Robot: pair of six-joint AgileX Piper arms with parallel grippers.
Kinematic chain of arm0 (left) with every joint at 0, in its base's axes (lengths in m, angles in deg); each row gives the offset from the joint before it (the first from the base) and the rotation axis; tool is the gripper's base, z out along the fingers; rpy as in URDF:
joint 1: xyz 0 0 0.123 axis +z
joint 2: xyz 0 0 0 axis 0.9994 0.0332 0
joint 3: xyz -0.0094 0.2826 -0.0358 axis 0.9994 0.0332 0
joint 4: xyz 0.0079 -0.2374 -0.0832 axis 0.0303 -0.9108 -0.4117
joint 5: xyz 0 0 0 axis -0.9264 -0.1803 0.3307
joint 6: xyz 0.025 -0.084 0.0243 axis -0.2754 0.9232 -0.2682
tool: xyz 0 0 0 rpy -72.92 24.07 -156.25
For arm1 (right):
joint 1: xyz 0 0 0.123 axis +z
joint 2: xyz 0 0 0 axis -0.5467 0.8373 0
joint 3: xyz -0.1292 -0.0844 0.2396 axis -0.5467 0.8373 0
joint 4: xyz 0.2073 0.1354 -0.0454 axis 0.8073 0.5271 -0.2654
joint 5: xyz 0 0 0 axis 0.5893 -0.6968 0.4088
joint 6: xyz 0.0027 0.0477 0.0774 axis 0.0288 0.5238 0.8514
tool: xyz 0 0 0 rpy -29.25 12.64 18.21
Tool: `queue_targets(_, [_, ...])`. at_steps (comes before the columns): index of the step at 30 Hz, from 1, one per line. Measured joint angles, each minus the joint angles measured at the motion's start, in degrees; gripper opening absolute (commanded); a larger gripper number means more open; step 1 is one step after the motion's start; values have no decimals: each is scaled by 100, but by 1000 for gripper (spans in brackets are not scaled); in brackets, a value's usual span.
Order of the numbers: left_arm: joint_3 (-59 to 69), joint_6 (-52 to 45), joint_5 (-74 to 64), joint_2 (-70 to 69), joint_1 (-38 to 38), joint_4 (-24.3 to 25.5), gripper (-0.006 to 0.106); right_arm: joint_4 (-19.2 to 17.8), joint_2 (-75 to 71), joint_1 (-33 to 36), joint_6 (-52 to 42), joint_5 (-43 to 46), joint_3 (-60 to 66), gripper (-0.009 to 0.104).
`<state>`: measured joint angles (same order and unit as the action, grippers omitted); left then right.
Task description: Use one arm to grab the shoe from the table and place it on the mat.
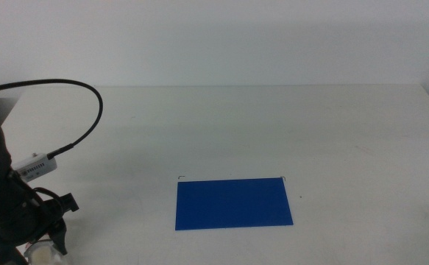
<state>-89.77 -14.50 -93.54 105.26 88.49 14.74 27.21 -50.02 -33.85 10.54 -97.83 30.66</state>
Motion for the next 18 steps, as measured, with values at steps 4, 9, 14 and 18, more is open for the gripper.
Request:
queue_targets(4, [-213,-67,-340,0,-34,-77,-1,0,0,0,0,0,0,64])
queue_targets(9, [-716,159,-743,0,-445,127,-1,0,0,0,0,0,0,64])
queue_targets(14, [-1343,608,-981,61,-1056,264,-1,0,0,0,0,0,0,64])
queue_targets(18, [-2005,844,-1231,366,-1511,290,-1,0,0,0,0,0,0,64])
